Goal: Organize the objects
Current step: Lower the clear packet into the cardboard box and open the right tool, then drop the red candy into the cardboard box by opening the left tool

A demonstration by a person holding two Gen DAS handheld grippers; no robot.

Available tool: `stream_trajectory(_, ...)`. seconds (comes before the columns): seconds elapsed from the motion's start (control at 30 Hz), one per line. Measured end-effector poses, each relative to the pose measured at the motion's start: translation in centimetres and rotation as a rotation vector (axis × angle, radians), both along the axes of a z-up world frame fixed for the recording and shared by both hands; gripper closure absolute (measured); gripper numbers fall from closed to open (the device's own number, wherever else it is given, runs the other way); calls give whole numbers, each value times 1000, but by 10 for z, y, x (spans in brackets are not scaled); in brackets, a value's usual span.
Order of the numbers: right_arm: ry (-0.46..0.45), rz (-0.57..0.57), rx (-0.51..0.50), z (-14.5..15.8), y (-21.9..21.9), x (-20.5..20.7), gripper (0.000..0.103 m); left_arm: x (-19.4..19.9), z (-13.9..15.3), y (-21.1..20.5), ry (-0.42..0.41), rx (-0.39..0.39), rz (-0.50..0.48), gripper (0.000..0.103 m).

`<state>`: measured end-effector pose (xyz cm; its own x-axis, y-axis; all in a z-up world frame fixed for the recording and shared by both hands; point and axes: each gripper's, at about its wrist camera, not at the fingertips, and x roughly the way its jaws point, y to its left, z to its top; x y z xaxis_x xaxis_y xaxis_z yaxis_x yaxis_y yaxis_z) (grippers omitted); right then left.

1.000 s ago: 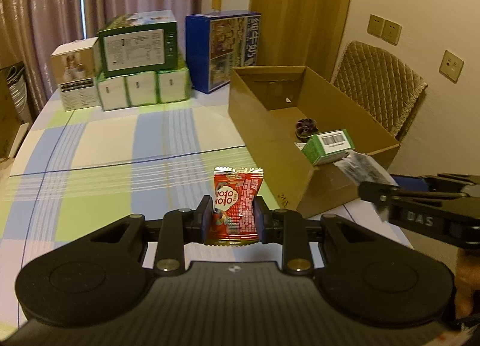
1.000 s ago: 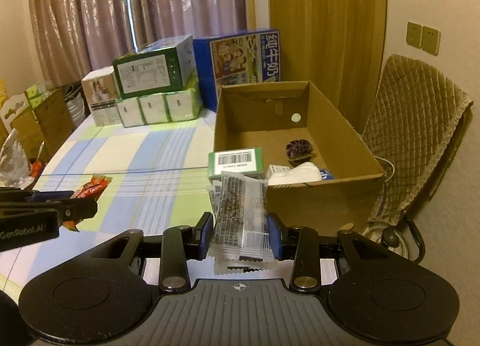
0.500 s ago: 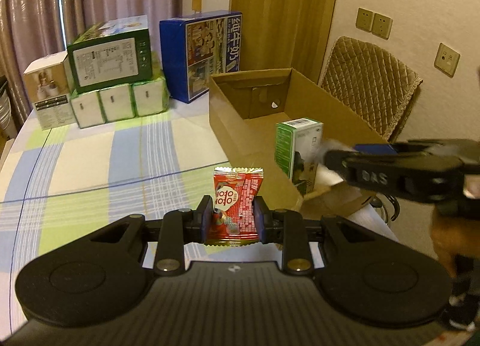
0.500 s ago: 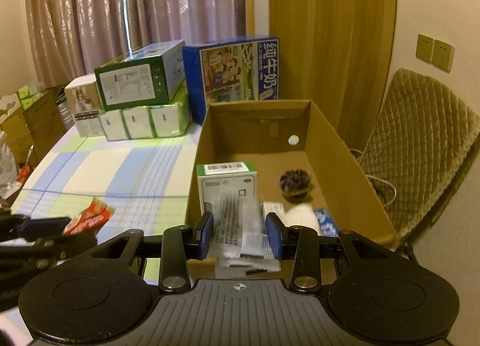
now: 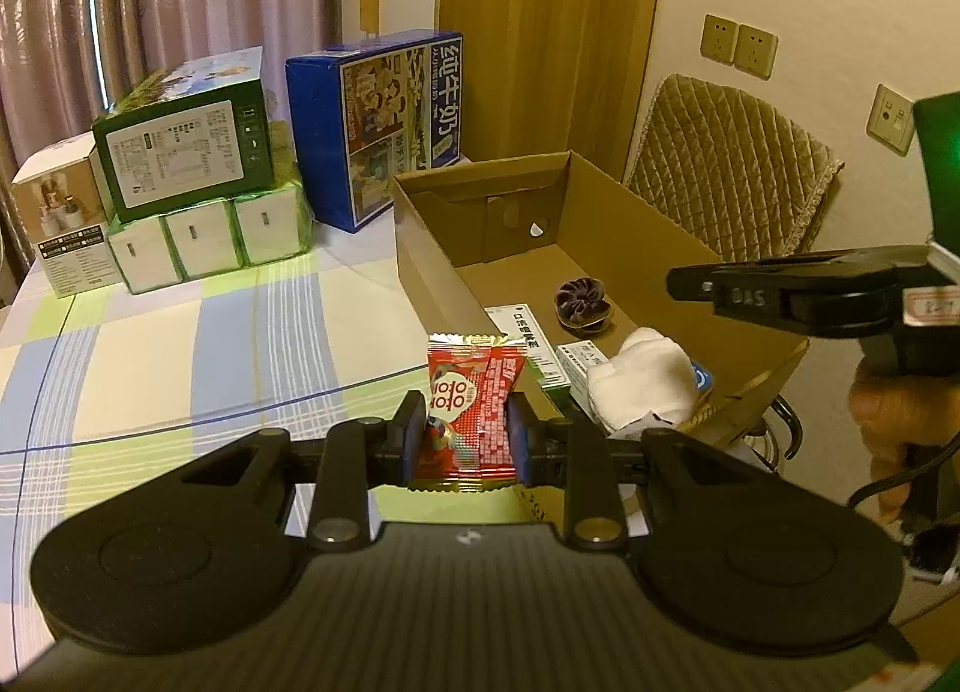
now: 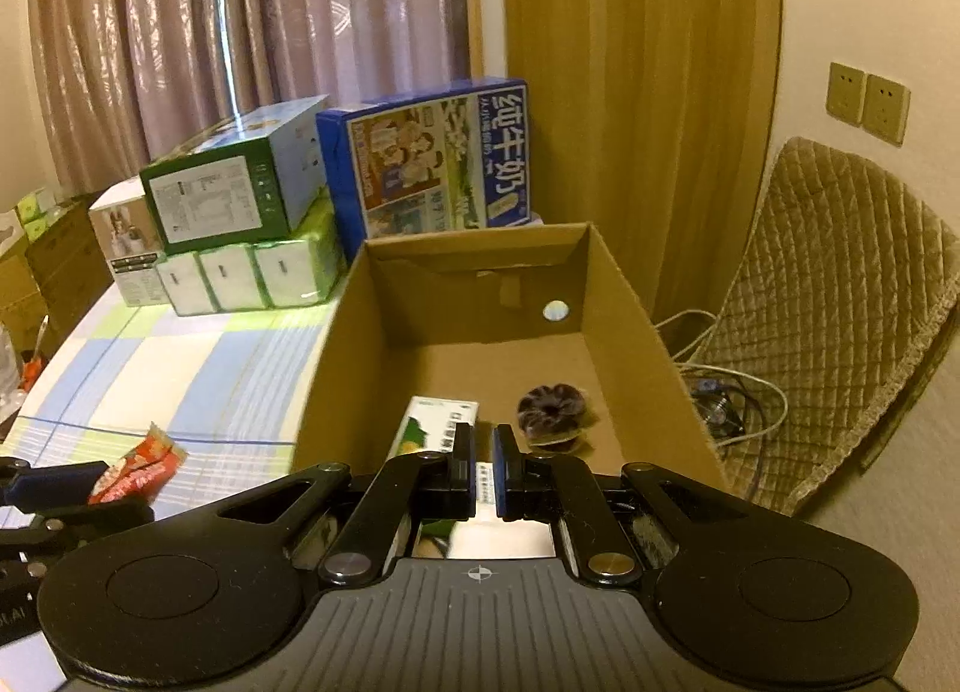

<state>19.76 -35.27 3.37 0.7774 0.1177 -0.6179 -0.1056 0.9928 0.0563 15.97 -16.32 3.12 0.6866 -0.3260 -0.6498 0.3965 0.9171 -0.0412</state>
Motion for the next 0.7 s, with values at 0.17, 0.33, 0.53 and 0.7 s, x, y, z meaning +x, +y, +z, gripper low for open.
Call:
stream_trajectory(0.17,10,-1,0,0,-12,-2,99,5,-1,-5,12,-10,-11,79)
stream_trajectory(0.33,10,-8,19,7,-26,-4,99,10,3,-19,16,-22,-49,79)
stream_trajectory(0.53,-5,-13,40,12,-37,-7,99,22,5,-48,6,-28,-96,79)
stream_trajectory(0.7,-9,-38,52,9,-50,-6,98,41,-2,-67,26,-61,-115,73)
